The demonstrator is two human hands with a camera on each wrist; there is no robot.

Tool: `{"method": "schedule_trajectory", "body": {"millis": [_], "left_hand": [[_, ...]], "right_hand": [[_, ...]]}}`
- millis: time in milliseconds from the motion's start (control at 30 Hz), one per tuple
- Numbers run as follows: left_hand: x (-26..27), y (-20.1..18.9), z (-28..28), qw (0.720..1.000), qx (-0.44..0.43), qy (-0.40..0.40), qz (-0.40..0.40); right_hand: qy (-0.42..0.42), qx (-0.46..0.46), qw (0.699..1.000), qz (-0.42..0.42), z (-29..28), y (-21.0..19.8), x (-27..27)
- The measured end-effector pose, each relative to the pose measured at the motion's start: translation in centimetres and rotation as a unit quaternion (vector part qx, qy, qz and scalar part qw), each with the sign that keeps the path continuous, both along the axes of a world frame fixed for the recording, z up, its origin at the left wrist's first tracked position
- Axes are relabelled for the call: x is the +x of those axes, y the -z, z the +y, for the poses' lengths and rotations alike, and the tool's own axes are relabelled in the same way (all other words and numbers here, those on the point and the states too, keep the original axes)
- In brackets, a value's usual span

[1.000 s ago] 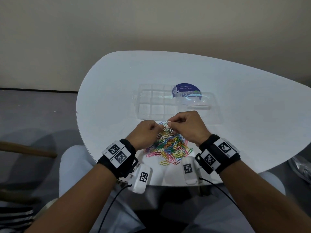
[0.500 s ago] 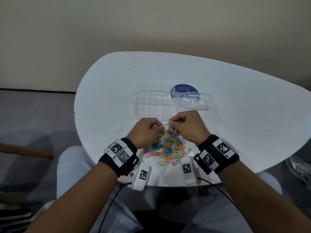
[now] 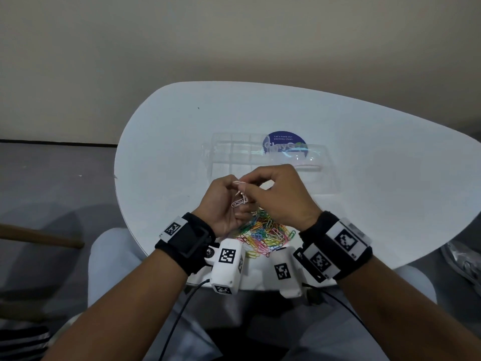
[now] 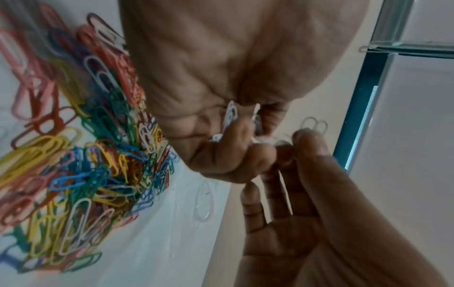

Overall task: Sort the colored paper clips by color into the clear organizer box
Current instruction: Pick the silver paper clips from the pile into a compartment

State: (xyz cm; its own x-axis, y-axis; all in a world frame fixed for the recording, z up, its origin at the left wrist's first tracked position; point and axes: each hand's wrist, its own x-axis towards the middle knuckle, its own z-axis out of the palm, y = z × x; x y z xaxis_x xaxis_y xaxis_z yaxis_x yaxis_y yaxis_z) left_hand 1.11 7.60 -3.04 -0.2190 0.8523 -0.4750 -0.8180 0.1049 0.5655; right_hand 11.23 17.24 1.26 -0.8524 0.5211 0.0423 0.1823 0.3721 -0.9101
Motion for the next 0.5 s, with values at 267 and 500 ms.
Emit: {"method": "schedule_trajectory", "body": {"millis": [267, 500], "left_hand": [[-0.9, 1.4, 0.0, 0.993, -0.067, -0.039, -0.09], [-5.5, -1.6, 2.3, 0.976, -0.122, -0.073, 0.166]], "right_hand": [[-0.006, 0.049, 0.998, -0.04, 0.2, 0.9, 0.2], [0.042, 0.01, 0.999, 0.008, 1.9, 0.9, 0.7]]}}
